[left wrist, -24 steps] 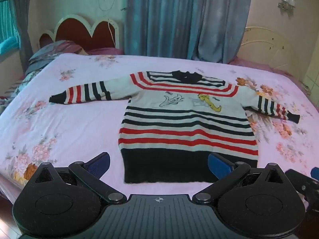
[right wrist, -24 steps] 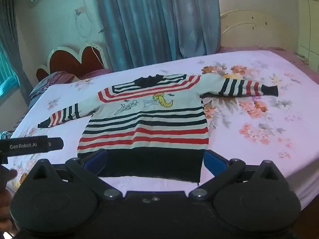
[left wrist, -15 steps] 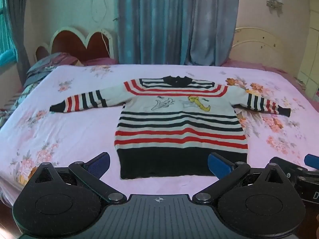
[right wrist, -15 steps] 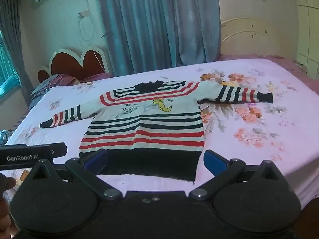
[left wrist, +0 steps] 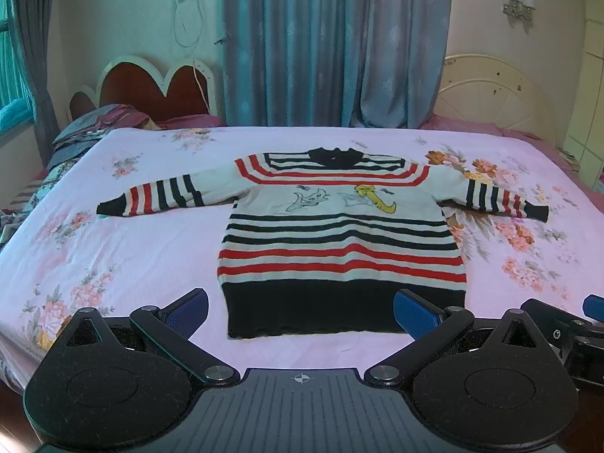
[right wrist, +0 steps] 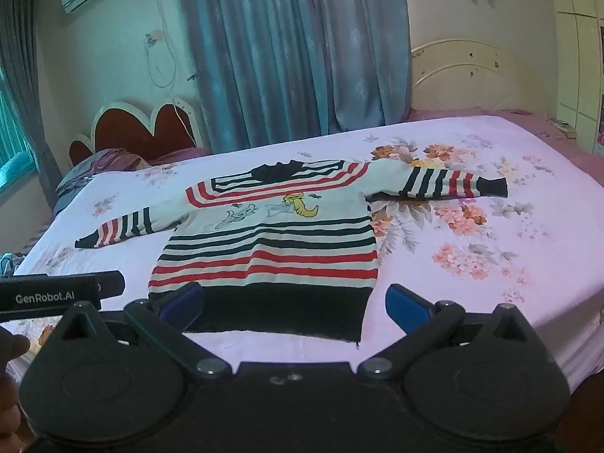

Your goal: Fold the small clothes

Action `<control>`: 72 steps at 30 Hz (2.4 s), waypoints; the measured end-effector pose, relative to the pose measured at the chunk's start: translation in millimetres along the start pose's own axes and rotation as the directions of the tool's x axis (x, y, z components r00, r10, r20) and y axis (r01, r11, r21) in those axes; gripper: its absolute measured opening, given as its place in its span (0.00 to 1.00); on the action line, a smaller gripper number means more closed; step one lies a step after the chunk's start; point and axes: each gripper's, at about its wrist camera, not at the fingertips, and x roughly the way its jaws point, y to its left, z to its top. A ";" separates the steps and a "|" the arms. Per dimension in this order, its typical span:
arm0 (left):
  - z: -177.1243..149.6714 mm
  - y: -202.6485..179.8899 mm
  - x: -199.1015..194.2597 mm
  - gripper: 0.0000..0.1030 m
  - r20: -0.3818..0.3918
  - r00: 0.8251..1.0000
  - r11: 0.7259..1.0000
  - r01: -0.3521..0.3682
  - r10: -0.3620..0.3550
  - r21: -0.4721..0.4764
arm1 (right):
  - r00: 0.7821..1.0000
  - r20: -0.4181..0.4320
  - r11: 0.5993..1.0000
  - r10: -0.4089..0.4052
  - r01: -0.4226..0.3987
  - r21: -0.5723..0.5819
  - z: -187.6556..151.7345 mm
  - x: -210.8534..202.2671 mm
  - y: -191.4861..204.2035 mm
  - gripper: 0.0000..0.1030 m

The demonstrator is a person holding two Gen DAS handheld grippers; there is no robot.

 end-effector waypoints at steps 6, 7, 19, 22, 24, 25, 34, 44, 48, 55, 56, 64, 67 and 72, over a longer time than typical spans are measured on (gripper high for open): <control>0.0 1.6 -0.4 1.00 -0.003 1.000 1.000 0.001 -0.001 -0.008 | 1.000 -0.003 1.000 0.005 -0.005 0.001 2.6 0.5 -1.9 0.99; 0.4 1.4 -0.4 1.00 -0.002 1.000 1.000 -0.001 0.001 -0.005 | 1.000 -0.001 1.000 0.002 -0.002 0.002 1.3 0.1 -1.1 0.99; 3.2 0.9 0.0 1.00 -0.002 1.000 1.000 -0.001 0.001 -0.004 | 1.000 0.000 1.000 0.003 -0.003 0.007 0.3 0.4 -4.1 0.99; 4.0 -0.5 0.3 1.00 -0.003 1.000 1.000 -0.002 0.002 -0.001 | 1.000 -0.001 1.000 0.001 -0.001 0.008 0.1 0.9 -4.6 0.99; 4.1 -0.6 0.3 1.00 -0.003 1.000 1.000 -0.002 0.002 -0.002 | 1.000 -0.002 1.000 0.002 -0.002 0.008 0.2 1.0 -5.5 0.99; 4.2 -0.7 0.3 1.00 -0.004 1.000 1.000 -0.001 0.001 -0.003 | 1.000 -0.002 1.000 0.002 -0.002 0.008 -0.2 1.0 -5.5 0.99; 3.9 -0.7 1.6 1.00 -0.004 1.000 1.000 -0.003 0.003 -0.006 | 1.000 -0.002 1.000 0.002 -0.002 0.010 -0.2 2.6 -6.9 0.99; 3.8 1.7 3.4 1.00 -0.007 1.000 1.000 -0.002 0.002 -0.008 | 1.000 -0.002 1.000 0.002 -0.002 0.011 -0.2 3.3 -7.2 0.99; 3.8 3.3 4.6 1.00 -0.006 1.000 1.000 -0.001 0.001 -0.009 | 1.000 -0.002 1.000 0.001 -0.001 0.011 -0.2 3.5 -7.3 0.99; 3.6 3.6 3.9 1.00 -0.004 1.000 1.000 -0.004 0.004 -0.011 | 1.000 -0.004 1.000 0.002 -0.002 0.009 -1.2 4.6 -6.4 0.99; 3.6 4.3 4.3 1.00 -0.004 1.000 1.000 -0.005 0.005 -0.011 | 1.000 -0.003 1.000 0.003 -0.003 0.008 -1.5 5.0 -6.1 0.99; 3.6 7.3 5.0 1.00 -0.002 1.000 1.000 -0.007 0.007 -0.016 | 1.000 -0.005 1.000 0.003 -0.003 0.005 -1.2 7.1 -2.8 0.99; 4.6 8.1 5.7 1.00 -0.003 1.000 1.000 -0.004 0.004 -0.018 | 1.000 -0.005 1.000 0.002 -0.002 0.004 -1.0 7.1 -2.7 0.99; 5.7 9.3 7.0 1.00 -0.001 1.000 1.000 -0.005 0.005 -0.017 | 1.000 -0.006 1.000 0.003 -0.003 0.005 -1.3 7.8 -2.9 0.99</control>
